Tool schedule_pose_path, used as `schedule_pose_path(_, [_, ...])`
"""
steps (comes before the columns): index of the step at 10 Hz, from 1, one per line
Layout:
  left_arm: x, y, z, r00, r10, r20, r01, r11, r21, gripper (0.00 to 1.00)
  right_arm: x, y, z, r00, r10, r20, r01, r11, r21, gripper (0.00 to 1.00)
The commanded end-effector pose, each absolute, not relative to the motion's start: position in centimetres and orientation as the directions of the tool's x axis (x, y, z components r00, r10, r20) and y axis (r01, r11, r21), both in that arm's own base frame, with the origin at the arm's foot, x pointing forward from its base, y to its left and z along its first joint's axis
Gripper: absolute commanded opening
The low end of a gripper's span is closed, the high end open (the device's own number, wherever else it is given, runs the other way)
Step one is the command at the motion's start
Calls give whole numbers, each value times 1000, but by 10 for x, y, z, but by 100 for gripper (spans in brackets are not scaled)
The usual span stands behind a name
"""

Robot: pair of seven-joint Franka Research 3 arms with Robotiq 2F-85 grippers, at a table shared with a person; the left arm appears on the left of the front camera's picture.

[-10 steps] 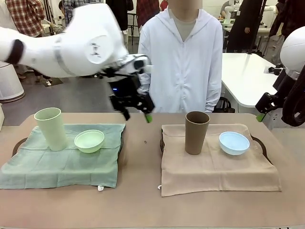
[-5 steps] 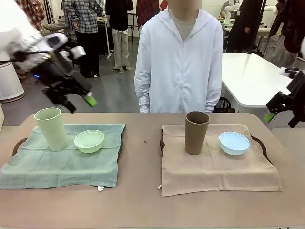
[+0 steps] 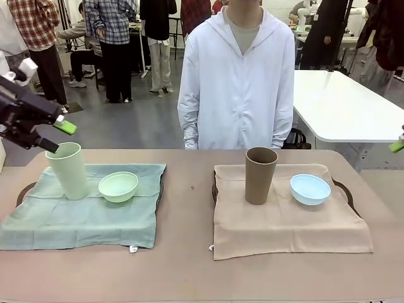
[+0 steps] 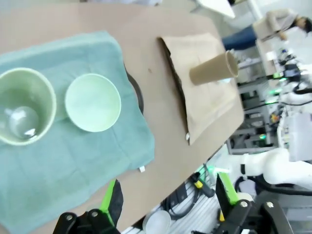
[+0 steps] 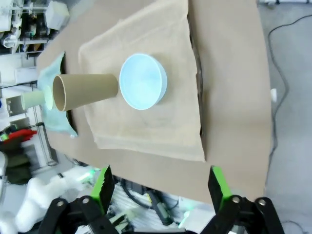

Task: Set up a tray with a mat and arrange the tableware.
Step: Place the Picnic Bowl and Reusable plastic cup back onto the Handle tray in front of the human's position.

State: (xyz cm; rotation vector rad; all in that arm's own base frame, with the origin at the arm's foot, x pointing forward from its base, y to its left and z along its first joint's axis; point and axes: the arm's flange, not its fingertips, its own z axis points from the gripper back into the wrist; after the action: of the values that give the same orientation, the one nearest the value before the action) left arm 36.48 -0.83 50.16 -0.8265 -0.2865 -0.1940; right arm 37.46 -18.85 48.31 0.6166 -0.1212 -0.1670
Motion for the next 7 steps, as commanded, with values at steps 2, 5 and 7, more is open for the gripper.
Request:
schedule_pose_path(2, [365,-8,502,944,-58,325,280,663,-694,100,376,-201,475,959,-274,65,201,827,524,100])
schedule_pose_path(5, [365,-8,502,944,-58,325,280,663,-694,100,369,-204,481,973,-226,56,148,789,597,100])
schedule_pose_path(7, [355,12,495,959,-67,276,254,640,-725,100,348,-216,479,975,-221,8,157,718,678,100])
